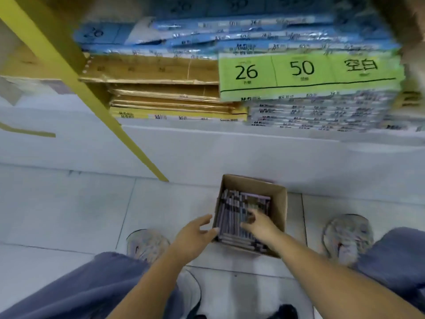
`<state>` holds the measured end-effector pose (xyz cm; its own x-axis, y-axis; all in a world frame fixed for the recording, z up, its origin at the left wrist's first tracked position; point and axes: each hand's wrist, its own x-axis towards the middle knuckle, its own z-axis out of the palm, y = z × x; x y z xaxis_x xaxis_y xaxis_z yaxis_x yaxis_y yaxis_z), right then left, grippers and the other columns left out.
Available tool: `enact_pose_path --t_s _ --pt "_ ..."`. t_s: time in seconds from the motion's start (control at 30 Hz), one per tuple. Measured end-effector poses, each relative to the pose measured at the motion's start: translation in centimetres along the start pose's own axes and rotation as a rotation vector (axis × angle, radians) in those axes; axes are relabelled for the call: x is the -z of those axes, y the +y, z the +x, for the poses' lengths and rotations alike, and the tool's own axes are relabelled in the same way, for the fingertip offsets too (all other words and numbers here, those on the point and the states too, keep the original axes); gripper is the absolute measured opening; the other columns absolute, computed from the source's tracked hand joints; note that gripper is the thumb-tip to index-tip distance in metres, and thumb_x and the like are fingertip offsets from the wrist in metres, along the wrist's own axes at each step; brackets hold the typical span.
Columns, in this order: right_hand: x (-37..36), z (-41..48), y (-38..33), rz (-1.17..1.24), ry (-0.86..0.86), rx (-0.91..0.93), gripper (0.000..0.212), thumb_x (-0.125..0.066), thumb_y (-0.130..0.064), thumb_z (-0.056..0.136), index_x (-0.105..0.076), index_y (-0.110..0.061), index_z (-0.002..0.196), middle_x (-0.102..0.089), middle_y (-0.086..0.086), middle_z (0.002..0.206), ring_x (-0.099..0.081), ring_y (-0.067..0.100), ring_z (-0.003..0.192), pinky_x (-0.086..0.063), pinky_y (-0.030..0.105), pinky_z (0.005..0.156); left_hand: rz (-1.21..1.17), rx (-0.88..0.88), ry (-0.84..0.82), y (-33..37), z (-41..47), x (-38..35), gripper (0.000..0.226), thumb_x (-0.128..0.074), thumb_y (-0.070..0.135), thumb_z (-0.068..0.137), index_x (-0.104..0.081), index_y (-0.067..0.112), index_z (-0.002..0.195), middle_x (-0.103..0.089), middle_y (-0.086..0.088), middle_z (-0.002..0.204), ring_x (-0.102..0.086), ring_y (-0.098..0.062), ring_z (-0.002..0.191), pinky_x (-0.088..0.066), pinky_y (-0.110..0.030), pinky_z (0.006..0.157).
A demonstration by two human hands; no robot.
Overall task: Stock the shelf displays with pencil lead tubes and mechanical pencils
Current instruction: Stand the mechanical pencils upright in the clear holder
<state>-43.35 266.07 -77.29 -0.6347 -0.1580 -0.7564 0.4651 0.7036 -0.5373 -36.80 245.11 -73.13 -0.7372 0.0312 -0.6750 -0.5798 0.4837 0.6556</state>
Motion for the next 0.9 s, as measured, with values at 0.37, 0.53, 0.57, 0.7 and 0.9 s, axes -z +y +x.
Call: enact_pose_path --t_s 0.37,0.53,0.57,0.7,0.9 --pt "-3.8 4.8 0.5 0.16 0.181 -0.037 0.061 -0.076 -0.028 0.081 -0.046 -0.014 0.132 -0.058 0.009 0.13 -0.056 0.027 0.118 -0.046 0.044 0.101 -0.324 -0.026 -0.105 -1.5 0.3 -0.3 0.042 -0.058 0.009 0.099 -0.056 0.022 0.139 -0.063 0.004 0.136 -0.064 -0.018 0.116 -0.049 -0.027 0.089" --pt "-4.4 5.6 -0.1 0.145 0.255 -0.032 0.056 -0.077 -0.031 0.079 -0.052 -0.013 0.126 -0.06 0.008 0.129 -0.056 0.027 0.118 -0.046 0.041 0.1 -0.322 -0.05 -0.111 -2.0 0.5 -0.4 0.042 -0.057 0.008 0.099 -0.058 0.028 0.137 -0.066 0.011 0.13 -0.064 -0.001 0.097 -0.049 -0.022 0.083" --pt "-4.5 5.6 -0.1 0.141 0.263 -0.028 0.054 -0.076 -0.029 0.08 -0.052 -0.014 0.126 -0.06 0.007 0.129 -0.056 0.026 0.118 -0.045 0.042 0.101 -0.318 -0.051 -0.115 -2.1 0.5 -0.4 0.043 -0.058 0.01 0.1 -0.058 0.031 0.137 -0.066 0.013 0.13 -0.065 0.0 0.099 -0.05 -0.022 0.083" --pt "-4.4 5.8 0.0 0.147 0.275 -0.021 0.058 -0.078 -0.03 0.079 -0.052 -0.013 0.128 -0.061 0.007 0.126 -0.057 0.026 0.116 -0.047 0.038 0.099 -0.306 -0.044 -0.118 -2.0 0.5 -0.2 0.044 -0.058 0.013 0.1 -0.058 0.038 0.136 -0.065 0.018 0.131 -0.066 -0.003 0.107 -0.052 -0.021 0.087" --pt "-3.8 5.6 0.1 0.19 0.247 -0.011 0.051 -0.075 -0.021 0.081 -0.052 -0.014 0.126 -0.064 0.006 0.12 -0.06 0.025 0.112 -0.047 0.029 0.088 -0.329 -0.029 -0.115 -1.8 0.3 -0.1 0.046 -0.059 0.01 0.099 -0.056 0.031 0.139 -0.064 0.015 0.133 -0.066 -0.007 0.109 -0.05 -0.03 0.094"
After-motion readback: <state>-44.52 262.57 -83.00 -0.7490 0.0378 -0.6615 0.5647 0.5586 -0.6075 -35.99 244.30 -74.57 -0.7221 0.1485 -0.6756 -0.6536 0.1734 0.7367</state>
